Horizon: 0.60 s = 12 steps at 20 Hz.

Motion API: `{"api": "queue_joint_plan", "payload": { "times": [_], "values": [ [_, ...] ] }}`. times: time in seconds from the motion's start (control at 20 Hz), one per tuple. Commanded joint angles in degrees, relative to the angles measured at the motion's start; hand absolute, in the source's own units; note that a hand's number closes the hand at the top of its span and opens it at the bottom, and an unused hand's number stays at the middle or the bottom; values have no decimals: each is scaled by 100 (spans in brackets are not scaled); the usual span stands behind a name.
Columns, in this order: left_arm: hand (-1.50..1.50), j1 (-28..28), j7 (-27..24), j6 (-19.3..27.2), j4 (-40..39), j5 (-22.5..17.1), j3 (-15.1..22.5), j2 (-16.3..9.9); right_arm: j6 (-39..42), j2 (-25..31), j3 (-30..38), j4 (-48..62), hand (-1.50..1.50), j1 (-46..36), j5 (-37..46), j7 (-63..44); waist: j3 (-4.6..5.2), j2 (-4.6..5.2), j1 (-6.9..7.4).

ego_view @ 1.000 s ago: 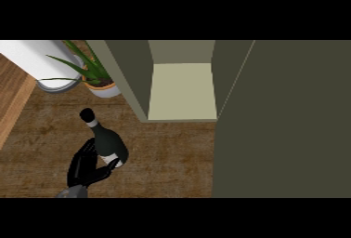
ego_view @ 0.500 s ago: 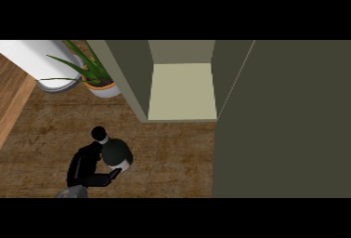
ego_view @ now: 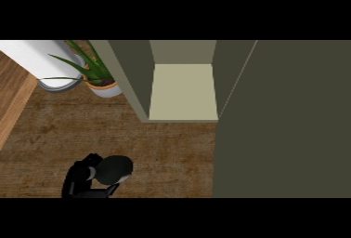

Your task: Pick up the wine, place it into the cabinet and close the cabinet

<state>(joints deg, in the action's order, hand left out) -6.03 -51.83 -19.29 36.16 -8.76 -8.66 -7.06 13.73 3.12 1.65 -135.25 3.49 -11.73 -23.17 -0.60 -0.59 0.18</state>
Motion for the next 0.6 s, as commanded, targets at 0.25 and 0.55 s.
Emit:
{"api": "queue_joint_plan", "payload": {
  "times": [0.25,0.55],
  "values": [
    [150,1033,21,-871,1114,-351,353,209,110,-95,-30,194,-150,175,46,297,56,44,16],
    [150,1861,1143,-370,3329,-615,802,491,376,117,472,284,-150,236,-426,512,52,43,11]
  ]
}}
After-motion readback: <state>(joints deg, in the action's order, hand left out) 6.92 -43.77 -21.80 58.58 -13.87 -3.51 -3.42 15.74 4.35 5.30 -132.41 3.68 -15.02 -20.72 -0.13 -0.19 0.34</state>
